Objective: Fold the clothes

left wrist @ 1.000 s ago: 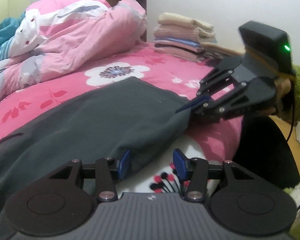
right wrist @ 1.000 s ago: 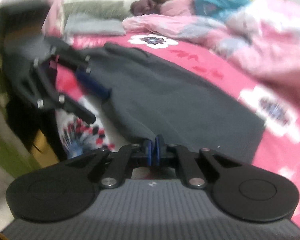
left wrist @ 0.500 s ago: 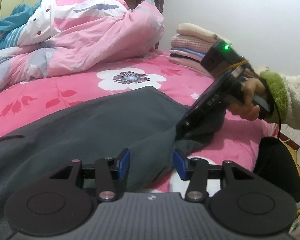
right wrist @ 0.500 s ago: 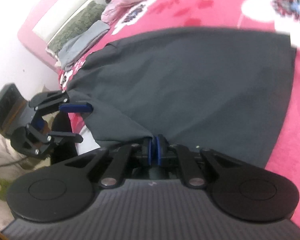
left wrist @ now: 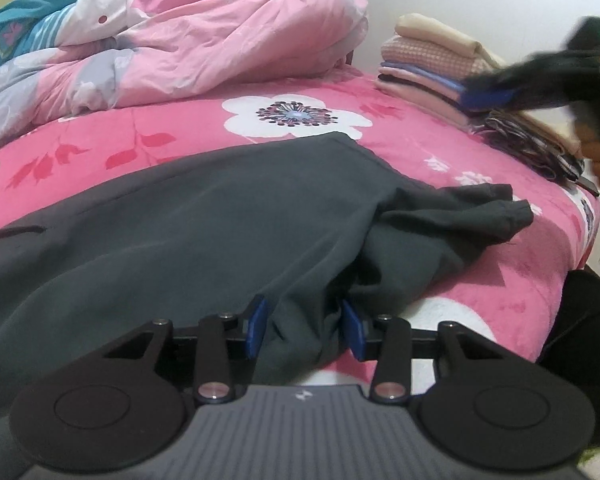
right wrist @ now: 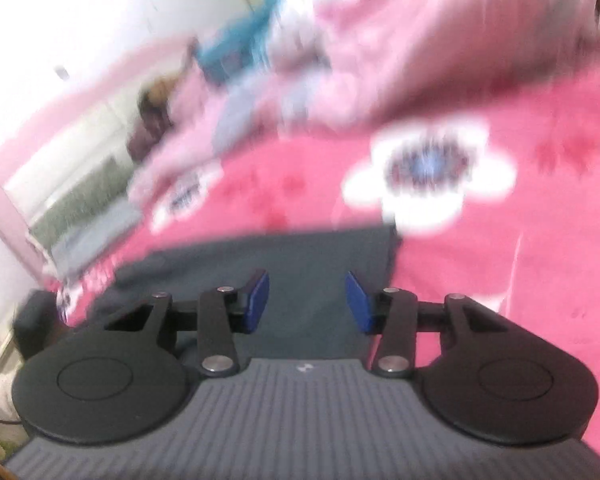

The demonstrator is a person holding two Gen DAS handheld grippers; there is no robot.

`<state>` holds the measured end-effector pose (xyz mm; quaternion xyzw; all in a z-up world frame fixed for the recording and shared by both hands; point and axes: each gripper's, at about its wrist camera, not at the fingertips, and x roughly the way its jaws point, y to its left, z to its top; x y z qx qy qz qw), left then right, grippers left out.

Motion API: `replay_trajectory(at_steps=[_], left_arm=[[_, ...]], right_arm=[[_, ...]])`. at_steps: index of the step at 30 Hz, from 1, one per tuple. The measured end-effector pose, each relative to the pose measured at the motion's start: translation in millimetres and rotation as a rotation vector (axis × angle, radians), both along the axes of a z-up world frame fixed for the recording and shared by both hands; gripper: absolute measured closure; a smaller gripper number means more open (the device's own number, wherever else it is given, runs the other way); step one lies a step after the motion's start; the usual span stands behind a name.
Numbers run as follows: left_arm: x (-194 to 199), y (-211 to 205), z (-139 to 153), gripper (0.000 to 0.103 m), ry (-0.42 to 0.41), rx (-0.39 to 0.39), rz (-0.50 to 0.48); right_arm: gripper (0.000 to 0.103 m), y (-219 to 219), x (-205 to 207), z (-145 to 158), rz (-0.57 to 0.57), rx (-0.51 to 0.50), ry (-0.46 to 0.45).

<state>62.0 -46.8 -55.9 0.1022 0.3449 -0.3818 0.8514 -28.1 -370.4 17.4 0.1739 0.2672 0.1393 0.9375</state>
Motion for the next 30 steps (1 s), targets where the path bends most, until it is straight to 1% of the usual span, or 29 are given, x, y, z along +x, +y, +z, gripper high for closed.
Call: replay_trajectory(at_steps=[2,3,5,6,7,8,9,10,11,13,16,17,18,20,22,25,26,28,29,30], left_arm=[[0.9,-1.0,0.0,0.060,0.003,0.002,0.005],[1.4,-1.8,0.4,0.060,0.005,0.004,0.007],[1.7,-2.6,1.4,0.060,0.007,0.008,0.008],[1.7,-2.8,1.6,0.060,0.008,0.011,0.007],[1.6,-3.1,1.6,0.060,0.006,0.014,0.005],[1.3,-3.4,1.6,0.060,0.004,0.018,0.003],[0.5,-3.6,1.5,0.060,0.000,0.021,0.002],[-0.6,-3.8,1.3,0.060,-0.005,0.024,0.000],[-1.9,-3.8,1.2,0.060,-0.010,0.028,-0.001],[-4.4,-3.3,1.0,0.060,-0.016,0.031,0.000],[-6.1,-2.4,2.4,0.060,-0.014,0.032,0.004],[-6.7,-1.4,5.6,0.060,-0.014,0.030,0.013],[-7.8,0.9,10.5,0.057,-0.017,0.021,0.026],[-12.7,6.6,23.3,0.055,-0.037,-0.018,0.039],[-18.2,8.0,34.3,0.054,-0.061,-0.051,0.036],[-27.1,-4.0,43.7,0.055,-0.106,-0.072,-0.007],[-28.7,-11.4,42.4,0.056,-0.116,-0.064,-0.019],[-30.3,-30.1,34.7,0.059,-0.132,-0.031,-0.042],[-28.9,-38.2,29.1,0.062,-0.125,-0.016,-0.041],[-26.2,-45.5,22.2,0.068,-0.107,0.002,-0.029]], right_arm=[[0.062,33.3,-24.7,2.4,0.086,-0.050,-0.038],[0.063,50.2,-31.7,-3.9,0.140,-0.072,-0.025],[0.065,83.4,-41.1,-22.4,0.250,-0.112,0.028],[0.069,93.1,-42.0,-33.2,0.276,-0.133,0.065],[0.072,97.3,-39.9,-44.3,0.272,-0.154,0.106],[0.075,96.1,-35.8,-54.4,0.241,-0.168,0.143],[0.077,89.6,-31.3,-59.3,0.197,-0.155,0.155],[0.078,81.7,-27.1,-62.0,0.152,-0.129,0.156],[0.079,71.5,-23.0,-62.8,0.103,-0.083,0.143],[0.079,57.9,-15.3,-64.0,0.040,-0.024,0.114],[0.079,47.6,-5.5,-81.1,-0.060,0.030,0.144],[0.079,43.5,-5.3,-87.1,-0.089,0.069,0.155],[0.080,41.3,-4.9,-92.5,-0.109,0.104,0.156],[0.081,40.6,-4.8,-102.0,-0.144,0.155,0.147],[0.081,42.1,-8.5,-107.4,-0.173,0.176,0.134],[0.083,42.3,-8.2,-113.4,-0.204,0.188,0.126],[0.085,42.9,-7.3,-114.1,-0.215,0.185,0.123],[0.085,46.3,-5.7,-113.7,-0.238,0.169,0.115],[0.085,49.2,-6.9,-112.5,-0.248,0.153,0.109],[0.085,52.1,-8.5,-111.6,-0.259,0.137,0.103]])
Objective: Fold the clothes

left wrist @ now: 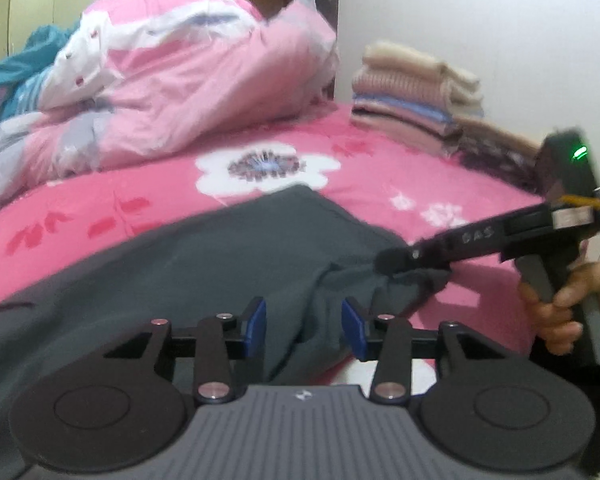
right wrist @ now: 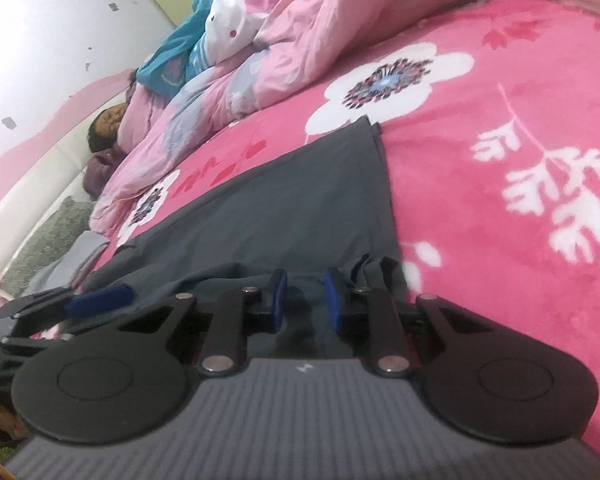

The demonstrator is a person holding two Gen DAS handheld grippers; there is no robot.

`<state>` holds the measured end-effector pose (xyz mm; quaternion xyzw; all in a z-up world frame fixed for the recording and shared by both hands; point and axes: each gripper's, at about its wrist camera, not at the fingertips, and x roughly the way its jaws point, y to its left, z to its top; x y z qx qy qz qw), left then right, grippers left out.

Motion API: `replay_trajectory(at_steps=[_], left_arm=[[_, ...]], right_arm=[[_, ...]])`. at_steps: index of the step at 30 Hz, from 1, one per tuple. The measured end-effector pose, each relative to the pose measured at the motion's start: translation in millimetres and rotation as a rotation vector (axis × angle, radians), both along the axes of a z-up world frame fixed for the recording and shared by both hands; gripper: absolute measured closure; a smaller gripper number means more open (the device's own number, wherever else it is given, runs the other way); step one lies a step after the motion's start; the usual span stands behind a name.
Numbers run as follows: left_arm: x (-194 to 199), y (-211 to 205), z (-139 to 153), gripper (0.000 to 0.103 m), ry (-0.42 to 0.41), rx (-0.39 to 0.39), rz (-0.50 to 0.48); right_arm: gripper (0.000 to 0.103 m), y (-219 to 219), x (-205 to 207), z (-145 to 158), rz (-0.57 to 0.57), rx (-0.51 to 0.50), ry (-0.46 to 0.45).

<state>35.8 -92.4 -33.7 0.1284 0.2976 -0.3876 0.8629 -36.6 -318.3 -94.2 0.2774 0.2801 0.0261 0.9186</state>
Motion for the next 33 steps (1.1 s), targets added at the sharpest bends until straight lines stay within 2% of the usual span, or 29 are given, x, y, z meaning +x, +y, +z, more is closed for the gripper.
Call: replay_trajectory(at_steps=[3,8,11,13,16,17,18,19,21,24,27,31,33], left_arm=[[7.2,-8.4,-20.3,0.074,0.043,0.024,0.047],[12.8,-1.4,-25.6,0.074,0.082,-0.014,0.070],[13.5,1.9,-27.1,0.074,0.087,-0.024,0.073],[13.6,2.6,-27.5,0.074,0.090,-0.032,0.074],[13.5,3.9,-27.9,0.074,0.093,-0.039,0.073],[14.1,4.2,-27.8,0.074,0.095,-0.041,0.072],[14.7,4.5,-27.6,0.074,0.099,-0.043,0.071],[15.4,4.8,-27.4,0.074,0.104,-0.046,0.071],[16.7,6.1,-27.9,0.074,0.112,-0.055,0.072],[17.8,7.6,-28.9,0.074,0.120,-0.067,0.074],[18.7,8.7,-29.2,0.074,0.128,-0.078,0.078],[20.4,10.4,-29.8,0.074,0.146,-0.094,0.083],[23.0,12.3,-30.6,0.074,0.165,-0.108,0.088]], right_arm=[[0.085,4.0,-8.8,5.1,-0.035,-0.035,-0.011],[0.080,7.3,-29.9,29.4,-0.062,-0.106,-0.097],[0.081,13.3,-34.6,36.6,0.013,-0.104,-0.159],[0.080,14.2,-25.5,29.4,0.031,-0.097,-0.123],[0.086,-4.3,-10.0,6.1,-0.049,-0.054,-0.022],[0.092,-16.8,-11.0,0.3,-0.092,-0.004,-0.015],[0.091,-28.5,-15.8,-1.3,-0.134,0.059,-0.025],[0.086,-37.0,-22.2,0.9,-0.186,0.100,-0.036],[0.079,-48.0,-37.0,11.5,-0.267,0.110,-0.045],[0.066,-53.0,-59.8,21.5,-0.304,0.177,-0.018],[0.051,-38.3,-74.4,21.6,-0.259,0.262,0.041],[0.047,-8.9,-67.4,2.4,-0.207,0.310,0.156],[0.039,-4.8,-57.1,-3.6,-0.239,0.335,0.135]])
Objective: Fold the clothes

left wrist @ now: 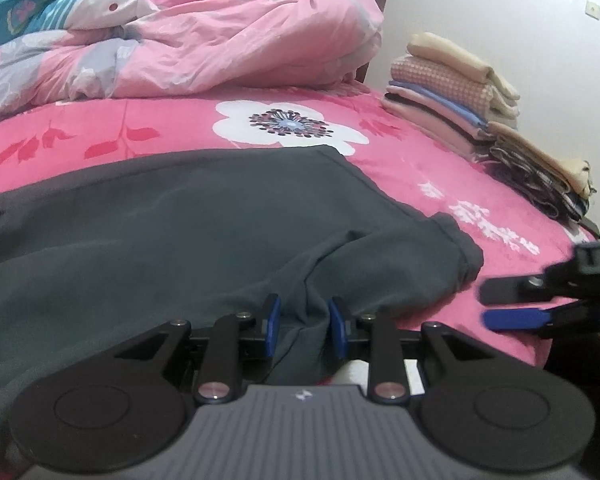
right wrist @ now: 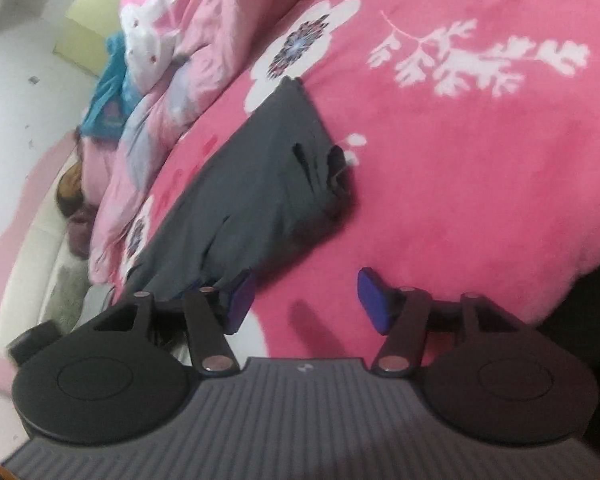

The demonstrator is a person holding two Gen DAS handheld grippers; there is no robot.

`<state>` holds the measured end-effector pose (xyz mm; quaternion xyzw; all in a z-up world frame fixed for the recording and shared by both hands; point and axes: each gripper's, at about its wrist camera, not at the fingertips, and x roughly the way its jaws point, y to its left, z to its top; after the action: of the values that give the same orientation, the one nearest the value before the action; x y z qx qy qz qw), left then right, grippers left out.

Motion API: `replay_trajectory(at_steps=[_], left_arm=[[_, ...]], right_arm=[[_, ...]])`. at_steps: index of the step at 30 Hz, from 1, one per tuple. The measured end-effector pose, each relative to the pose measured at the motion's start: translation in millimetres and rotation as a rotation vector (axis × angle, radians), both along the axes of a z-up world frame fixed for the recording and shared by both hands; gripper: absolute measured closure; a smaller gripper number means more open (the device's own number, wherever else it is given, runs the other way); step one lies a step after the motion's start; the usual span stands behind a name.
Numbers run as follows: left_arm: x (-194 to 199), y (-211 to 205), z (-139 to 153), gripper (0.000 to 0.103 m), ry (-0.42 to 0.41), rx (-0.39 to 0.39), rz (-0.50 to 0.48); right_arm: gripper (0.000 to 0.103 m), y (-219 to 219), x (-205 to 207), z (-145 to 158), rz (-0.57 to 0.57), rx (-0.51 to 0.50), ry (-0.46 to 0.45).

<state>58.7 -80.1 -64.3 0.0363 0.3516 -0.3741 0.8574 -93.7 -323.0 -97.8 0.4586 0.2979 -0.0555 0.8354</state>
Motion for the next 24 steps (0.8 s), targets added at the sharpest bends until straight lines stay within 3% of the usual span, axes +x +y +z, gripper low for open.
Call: replay_trajectory(at_steps=[4,8,10,13,15,17,19,24], left_arm=[[6.8,6.5,-2.0,0.074,0.051,-0.050,0.015],[11.1,13.5,-5.2,0.077,0.091,-0.101,0.038],[10.9,15.0,-6.3,0.077,0.096,-0.113,0.046],[9.0,14.0,-6.6,0.077,0.088,-0.112,0.052],[8.8,14.4,-6.5,0.077,0.090,-0.115,0.058],[9.2,15.5,-6.8,0.080,0.096,-0.122,0.065],[9.6,18.2,-7.7,0.081,0.104,-0.135,0.072],[11.8,27.1,-12.4,0.081,0.130,-0.190,0.079]], right_arm=[[0.023,-8.8,17.4,-5.4,-0.081,0.114,-0.067],[0.023,0.8,24.3,-3.3,-0.117,0.057,-0.114],[0.028,4.3,29.9,-4.4,-0.139,0.034,-0.150],[0.048,7.7,41.2,-9.2,-0.167,0.011,-0.187],[0.075,5.6,43.8,-10.1,-0.167,0.013,-0.207],[0.088,4.5,49.5,-5.8,-0.161,0.006,-0.213],[0.091,7.9,57.1,4.7,-0.131,-0.033,-0.223],[0.092,40.9,86.5,60.1,0.070,-0.284,-0.262]])
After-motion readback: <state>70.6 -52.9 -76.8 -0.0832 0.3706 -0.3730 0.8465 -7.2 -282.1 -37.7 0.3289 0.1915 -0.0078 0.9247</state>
